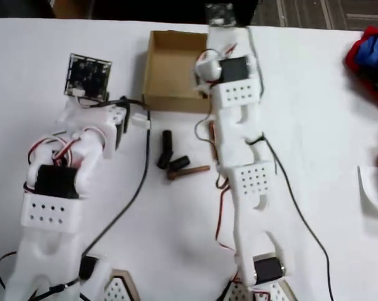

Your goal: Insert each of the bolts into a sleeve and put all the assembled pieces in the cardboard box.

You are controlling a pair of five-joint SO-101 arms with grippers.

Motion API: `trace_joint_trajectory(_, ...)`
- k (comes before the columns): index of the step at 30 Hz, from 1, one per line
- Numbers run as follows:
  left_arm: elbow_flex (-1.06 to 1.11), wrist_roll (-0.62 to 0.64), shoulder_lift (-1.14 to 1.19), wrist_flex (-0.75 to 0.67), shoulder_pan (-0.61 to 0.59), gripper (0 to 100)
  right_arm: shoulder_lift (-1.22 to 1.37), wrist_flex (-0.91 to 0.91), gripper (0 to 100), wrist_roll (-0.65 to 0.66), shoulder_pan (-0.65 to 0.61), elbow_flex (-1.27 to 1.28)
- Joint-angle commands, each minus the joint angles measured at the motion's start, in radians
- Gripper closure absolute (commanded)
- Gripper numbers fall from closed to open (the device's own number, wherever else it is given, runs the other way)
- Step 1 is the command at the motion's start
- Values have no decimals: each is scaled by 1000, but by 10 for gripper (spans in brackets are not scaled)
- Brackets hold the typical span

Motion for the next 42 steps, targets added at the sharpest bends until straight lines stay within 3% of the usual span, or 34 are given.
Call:
trace_joint_trajectory(1,-39,12,-18,-15,-41,872,-111,41,939,3,-33,34)
trace_joint_trajectory(5,-39,12,-18,-12,-84,872,-248,41,940,3,-67,273)
trace_joint_trajectory(10,-45,40,-20,-9,-94,872,-562,27,940,-5,-139,868)
trace_joint_trajectory(17,-45,43,-25,-8,-89,872,-811,-403,937,-6,-171,1465)
trace_joint_trajectory(24,-44,43,-26,-8,-87,872,-814,-432,935,23,-219,1600)
trace_joint_trajectory(29,-44,43,-26,-8,-87,872,-814,-446,935,290,-257,1608)
trace_joint_trajectory(35,-45,43,-26,-8,-87,872,-812,-506,930,554,-203,1613)
trace_joint_trajectory(42,-45,43,-26,-8,-87,872,-812,-466,718,753,-179,1616)
